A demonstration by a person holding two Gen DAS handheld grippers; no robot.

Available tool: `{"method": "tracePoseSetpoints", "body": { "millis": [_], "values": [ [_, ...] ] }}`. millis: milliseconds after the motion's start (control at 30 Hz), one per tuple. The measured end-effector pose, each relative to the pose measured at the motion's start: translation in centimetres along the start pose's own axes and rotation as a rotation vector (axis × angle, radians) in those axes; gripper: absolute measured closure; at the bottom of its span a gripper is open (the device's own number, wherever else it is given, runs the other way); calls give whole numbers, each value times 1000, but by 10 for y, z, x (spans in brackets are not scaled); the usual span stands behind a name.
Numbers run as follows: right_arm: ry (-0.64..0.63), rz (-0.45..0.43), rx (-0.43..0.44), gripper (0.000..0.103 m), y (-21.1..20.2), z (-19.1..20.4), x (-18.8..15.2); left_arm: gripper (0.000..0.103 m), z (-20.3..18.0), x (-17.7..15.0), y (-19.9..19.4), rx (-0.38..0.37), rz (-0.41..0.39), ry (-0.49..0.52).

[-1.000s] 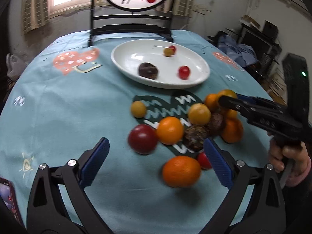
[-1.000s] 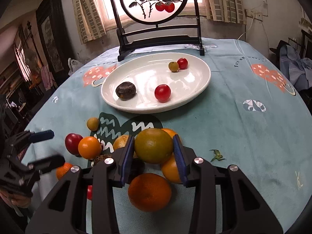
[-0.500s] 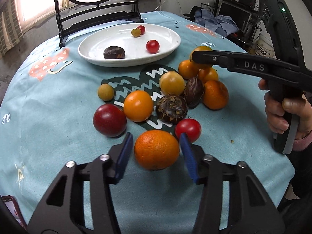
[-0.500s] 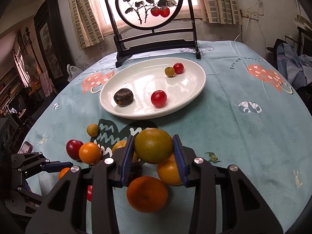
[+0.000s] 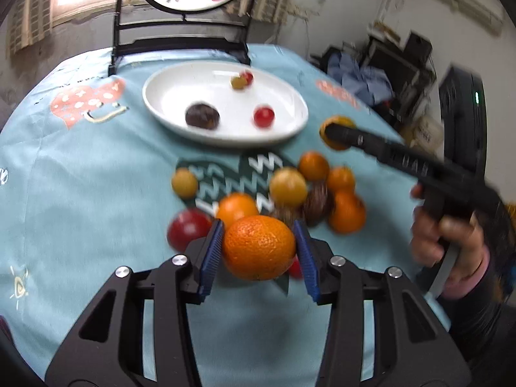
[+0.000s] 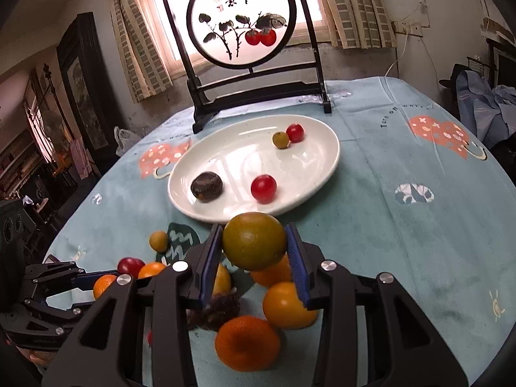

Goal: Organize fruits
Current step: 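Release the orange and yellow tomato onto the white plate with both tools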

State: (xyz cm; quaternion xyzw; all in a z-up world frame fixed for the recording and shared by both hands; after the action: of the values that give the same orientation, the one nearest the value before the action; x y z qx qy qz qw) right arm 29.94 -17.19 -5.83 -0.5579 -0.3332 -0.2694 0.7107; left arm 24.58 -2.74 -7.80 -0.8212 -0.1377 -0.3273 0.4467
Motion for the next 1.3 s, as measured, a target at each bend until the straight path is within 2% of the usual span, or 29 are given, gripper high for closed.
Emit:
{"method": "tracePoseSetpoints", "body": {
  "millis": [67,167,233,433,600,700,767,833,900,1067,1167,1300],
  "values": [
    [5,-17,0,63,8,2,13,58,7,27,-2,40,-51,-26],
    [53,4,27,63,27,5,33,58,24,66,8,109,-96,-64],
    [31,4,7,63,37,8,41,58,41,87,27,168,-84,-82],
    [4,57,-12,63,64,-1,43,58,85,115,71,238,-40,-160],
    [27,98,-13,62,82,-15,42,57,101,121,78,257,-43,-181],
    [49,136,-10,62,85,-18,38,31,101,122,73,267,-67,-189],
    [75,127,7,60,79,-20,40,29,98,125,62,289,-91,-176],
    [77,115,20,60,72,-20,42,14,91,127,50,290,-107,-166],
    [69,98,16,60,65,-20,43,12,85,125,34,312,-147,-163],
    [13,48,-1,60,44,-11,45,6,77,96,6,362,-170,-132],
    [-13,26,-3,60,30,-7,41,5,79,76,-8,346,-175,-160],
    [12,51,39,60,13,-4,22,5,86,53,-18,369,-159,-177]
  ]
}}
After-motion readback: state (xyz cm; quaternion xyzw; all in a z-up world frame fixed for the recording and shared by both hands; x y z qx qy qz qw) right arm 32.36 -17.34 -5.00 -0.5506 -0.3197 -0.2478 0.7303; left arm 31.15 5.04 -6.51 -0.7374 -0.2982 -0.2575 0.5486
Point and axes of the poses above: each gripper's, at about its wrist camera, not at the fingertips, and y roughly the way its jaws point, z to its left, x to its top, the point moved 9 cm from there along y, roughly the way its jaws point, and after that the axes turned 10 degrees about -x, right-handed, at the moved point
